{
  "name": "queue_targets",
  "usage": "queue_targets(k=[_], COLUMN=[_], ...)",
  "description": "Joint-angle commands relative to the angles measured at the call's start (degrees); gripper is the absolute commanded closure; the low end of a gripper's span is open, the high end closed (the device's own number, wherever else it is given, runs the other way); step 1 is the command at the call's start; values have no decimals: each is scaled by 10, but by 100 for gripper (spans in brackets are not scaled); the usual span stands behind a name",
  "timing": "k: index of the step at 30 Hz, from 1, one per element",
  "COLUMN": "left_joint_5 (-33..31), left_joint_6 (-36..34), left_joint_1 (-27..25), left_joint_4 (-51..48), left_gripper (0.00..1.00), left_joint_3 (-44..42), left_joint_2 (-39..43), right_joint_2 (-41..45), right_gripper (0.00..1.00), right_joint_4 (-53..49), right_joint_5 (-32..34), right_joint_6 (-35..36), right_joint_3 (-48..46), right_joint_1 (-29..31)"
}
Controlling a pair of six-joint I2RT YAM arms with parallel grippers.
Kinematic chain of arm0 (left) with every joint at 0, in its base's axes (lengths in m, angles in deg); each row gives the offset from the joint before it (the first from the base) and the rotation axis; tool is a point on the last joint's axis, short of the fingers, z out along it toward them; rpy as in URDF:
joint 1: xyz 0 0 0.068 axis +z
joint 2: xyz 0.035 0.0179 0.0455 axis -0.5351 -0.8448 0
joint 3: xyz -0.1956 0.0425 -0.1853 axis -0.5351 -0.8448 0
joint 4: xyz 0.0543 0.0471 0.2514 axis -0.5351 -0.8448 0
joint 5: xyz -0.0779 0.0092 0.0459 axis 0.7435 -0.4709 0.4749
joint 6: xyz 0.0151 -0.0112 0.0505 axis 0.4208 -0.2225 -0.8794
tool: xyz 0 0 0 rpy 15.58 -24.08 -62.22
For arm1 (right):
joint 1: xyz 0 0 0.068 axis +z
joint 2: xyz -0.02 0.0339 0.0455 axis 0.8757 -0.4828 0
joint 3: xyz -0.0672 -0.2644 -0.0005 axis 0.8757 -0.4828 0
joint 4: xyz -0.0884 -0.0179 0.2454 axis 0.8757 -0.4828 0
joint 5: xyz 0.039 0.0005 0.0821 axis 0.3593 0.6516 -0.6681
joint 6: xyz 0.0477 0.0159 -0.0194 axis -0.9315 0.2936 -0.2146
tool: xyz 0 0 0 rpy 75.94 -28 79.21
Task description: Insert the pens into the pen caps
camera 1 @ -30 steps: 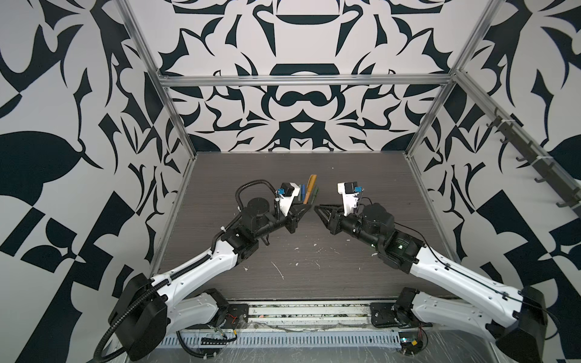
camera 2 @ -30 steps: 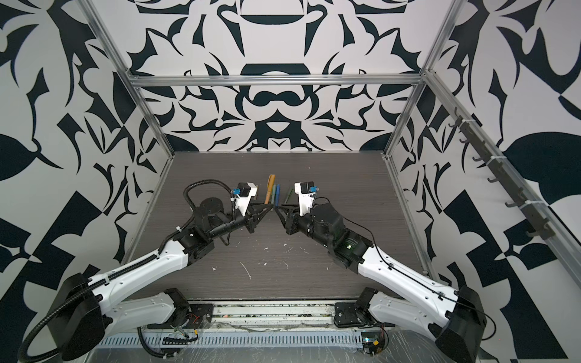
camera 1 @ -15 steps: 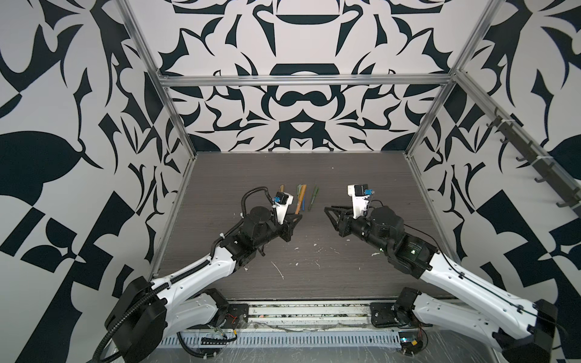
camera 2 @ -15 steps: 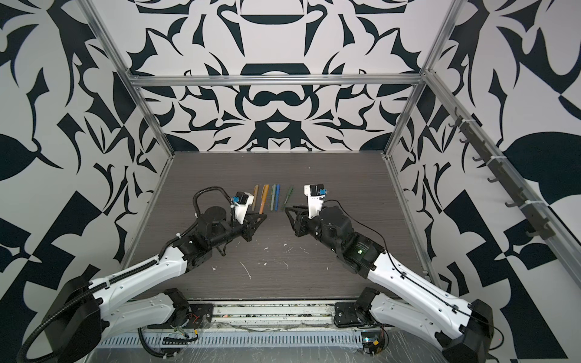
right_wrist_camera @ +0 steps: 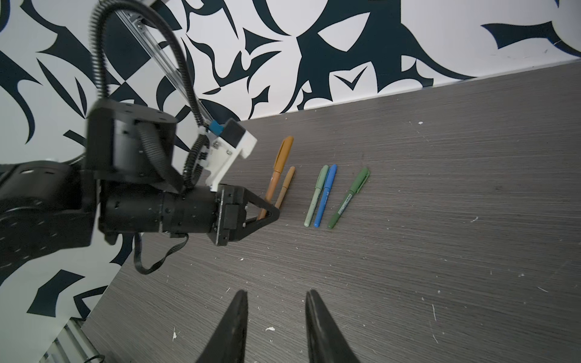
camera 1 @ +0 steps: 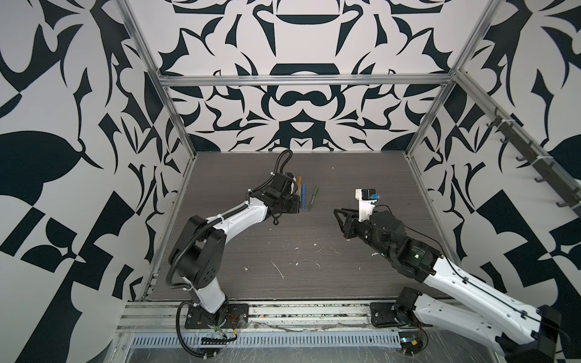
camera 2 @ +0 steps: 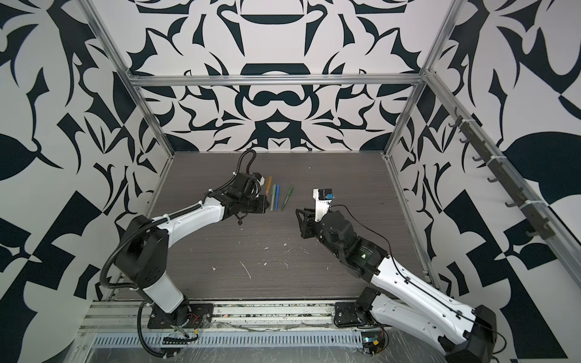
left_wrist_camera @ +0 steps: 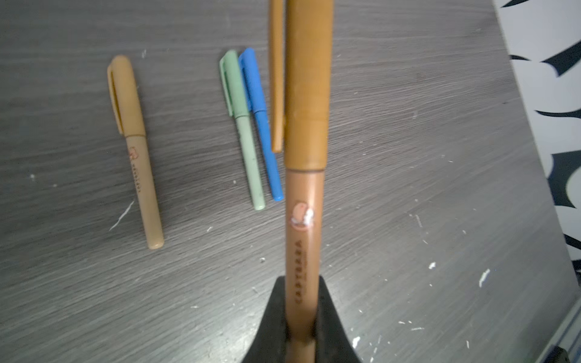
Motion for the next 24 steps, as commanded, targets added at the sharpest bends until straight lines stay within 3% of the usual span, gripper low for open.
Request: queue_targets(k=[1, 5, 8, 12, 24], left_joint_5=[25, 65, 42, 60, 85], left_joint_6=[45, 52, 33, 18, 22], left_joint_1=[20, 48, 54, 57, 57], left_joint_4=[-73, -98, -157, -196, -202], left_gripper=[100, 99, 99, 97, 90], left_joint_3=[45, 98, 150, 195, 229], left_joint_2=[-35, -95, -142, -188, -223], right_joint_2=[14, 38, 51, 68, 67], right_gripper=[66, 66, 66, 65, 65], right_joint_4=[-8, -27, -40, -38, -42], right_joint_5=[12, 27, 37, 42, 43], right_joint_6=[-5, 3, 3, -8, -13], right_joint_3=[-1, -3, -6, -22, -24], right_joint_1=[-2, -2, -2, -2, -2])
